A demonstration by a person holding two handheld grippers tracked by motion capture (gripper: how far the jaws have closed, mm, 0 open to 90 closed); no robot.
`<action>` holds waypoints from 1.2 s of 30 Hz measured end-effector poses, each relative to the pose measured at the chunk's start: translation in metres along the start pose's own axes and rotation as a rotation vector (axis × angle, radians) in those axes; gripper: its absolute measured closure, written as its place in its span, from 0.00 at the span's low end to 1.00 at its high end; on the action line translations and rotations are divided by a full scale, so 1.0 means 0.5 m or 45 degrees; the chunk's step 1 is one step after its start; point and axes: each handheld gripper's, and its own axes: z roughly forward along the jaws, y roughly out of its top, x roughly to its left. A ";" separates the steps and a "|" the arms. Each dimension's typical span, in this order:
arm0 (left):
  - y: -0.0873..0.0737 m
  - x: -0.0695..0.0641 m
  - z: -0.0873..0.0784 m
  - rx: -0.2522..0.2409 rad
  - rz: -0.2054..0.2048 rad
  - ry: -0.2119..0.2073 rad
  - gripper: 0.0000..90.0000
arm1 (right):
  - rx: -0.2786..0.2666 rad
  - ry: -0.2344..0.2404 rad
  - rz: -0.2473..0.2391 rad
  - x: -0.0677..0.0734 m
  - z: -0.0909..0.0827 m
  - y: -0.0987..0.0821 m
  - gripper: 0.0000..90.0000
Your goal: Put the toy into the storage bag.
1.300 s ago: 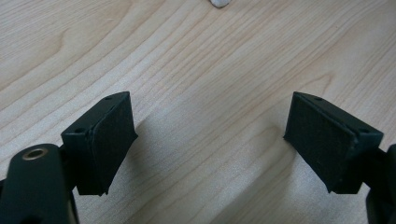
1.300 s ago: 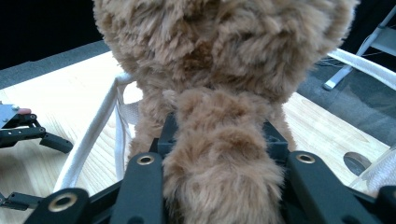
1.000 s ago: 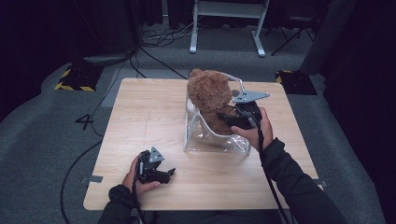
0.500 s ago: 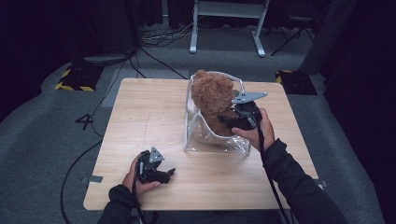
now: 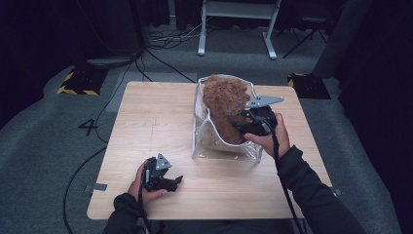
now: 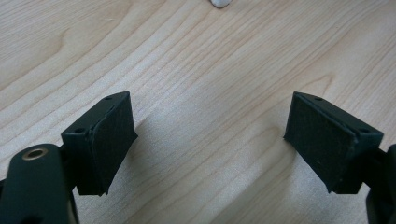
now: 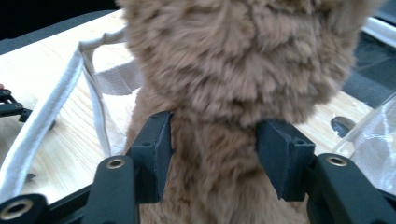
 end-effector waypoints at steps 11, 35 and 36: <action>0.000 0.000 0.000 0.000 0.002 -0.002 0.18 | -0.016 -0.013 0.001 -0.008 -0.005 0.002 0.50; 0.000 0.000 0.000 0.000 0.002 -0.001 0.18 | -0.077 0.070 -0.132 -0.002 -0.024 0.006 0.26; 0.000 0.000 0.000 0.002 0.001 0.000 0.18 | -0.079 0.077 -0.142 -0.001 -0.026 0.006 0.26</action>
